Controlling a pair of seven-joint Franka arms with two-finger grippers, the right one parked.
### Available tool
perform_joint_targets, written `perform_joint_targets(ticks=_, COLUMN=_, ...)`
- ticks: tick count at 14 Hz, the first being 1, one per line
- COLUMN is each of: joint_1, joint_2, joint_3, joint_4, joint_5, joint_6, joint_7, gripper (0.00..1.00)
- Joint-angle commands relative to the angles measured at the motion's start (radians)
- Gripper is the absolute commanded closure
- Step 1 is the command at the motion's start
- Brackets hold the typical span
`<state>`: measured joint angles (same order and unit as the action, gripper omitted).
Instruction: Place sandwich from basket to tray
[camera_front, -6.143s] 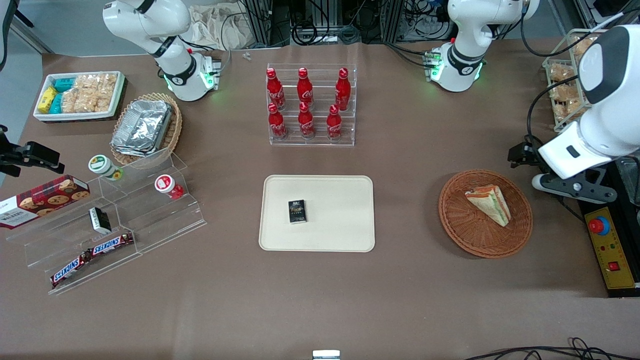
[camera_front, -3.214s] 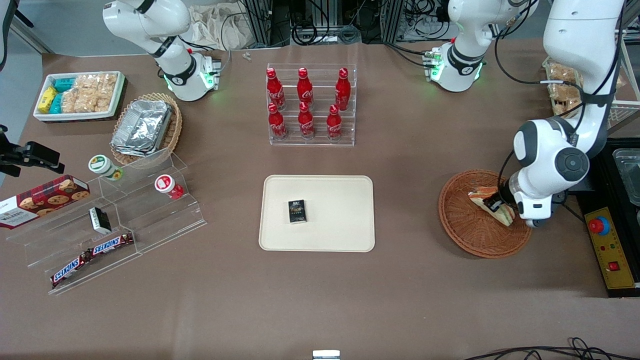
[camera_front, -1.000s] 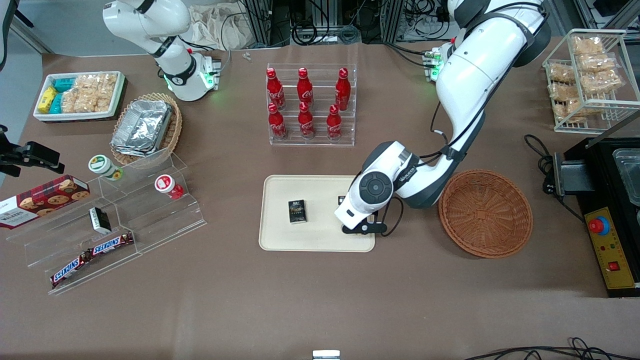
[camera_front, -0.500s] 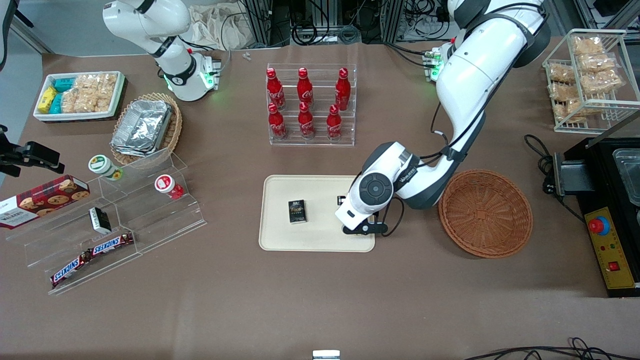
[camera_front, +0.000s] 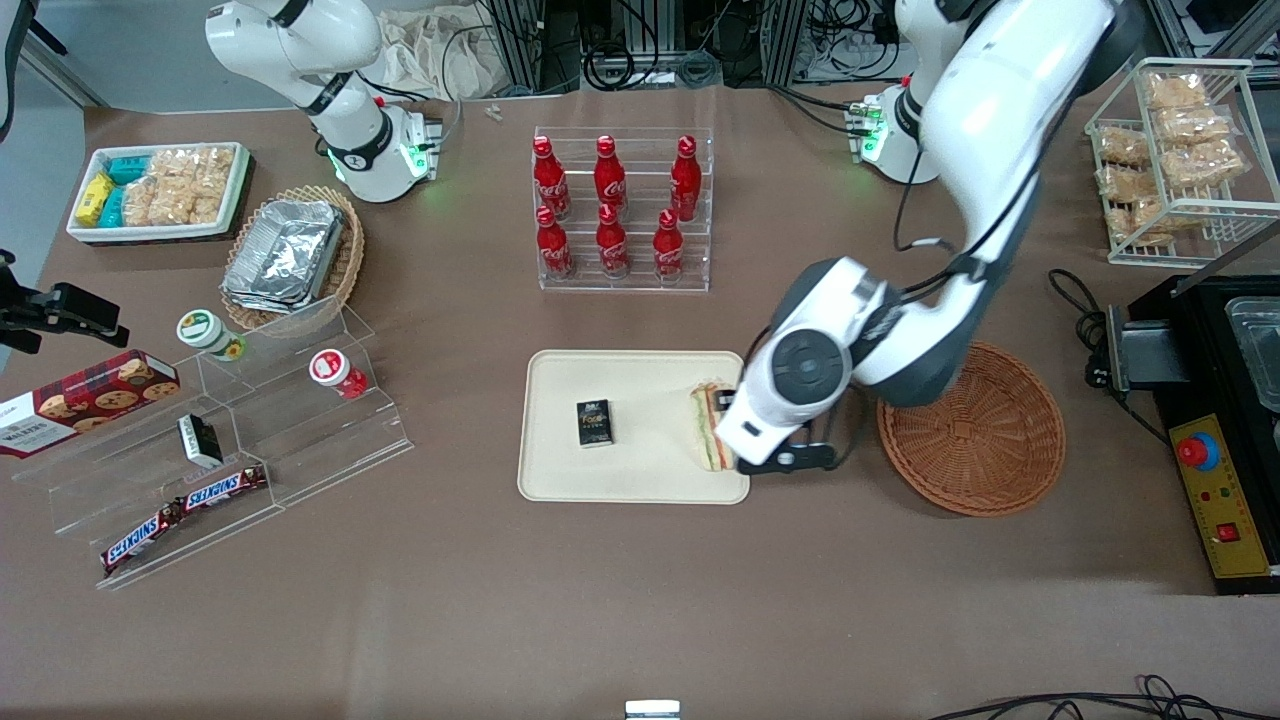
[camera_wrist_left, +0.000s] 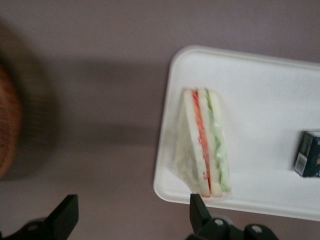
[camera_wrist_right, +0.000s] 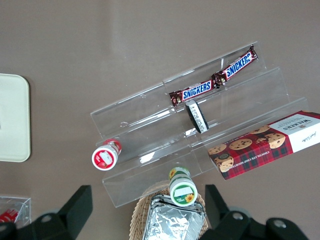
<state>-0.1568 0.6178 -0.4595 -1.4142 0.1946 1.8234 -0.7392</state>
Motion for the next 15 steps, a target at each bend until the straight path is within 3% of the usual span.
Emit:
perform_joint_targets(ticks=1, joint_1=0.094, joint_2=-0.177, joint_3=-0.005, joint_4=-0.147, joint_5=-0.017, joint_6=-0.001, joint_7=0.114, gripper=0.0)
perform_joint_targets(ticks=3, joint_1=0.176, joint_2=-0.286, joint_3=-0.004, joint_4=-0.213, joint_5=-0.084, joint_6=-0.007, joint_7=0.266, gripper=0.0)
perform_joint_targets(ticks=6, joint_1=0.256, joint_2=-0.42, joint_3=-0.002, joint_4=-0.342, joint_5=-0.092, joint_6=-0.003, joint_7=0.398, gripper=0.0)
perform_joint_targets(ticks=10, joint_1=0.331, joint_2=-0.475, joint_3=0.002, joint_4=-0.355, joint_5=-0.09, joint_6=-0.081, joint_7=0.604, gripper=0.0)
perform_joint_targets(ticks=15, joint_1=0.385, joint_2=-0.495, joint_3=0.004, joint_4=-0.355, joint_5=-0.089, joint_6=-0.081, joint_7=0.698, gripper=0.0)
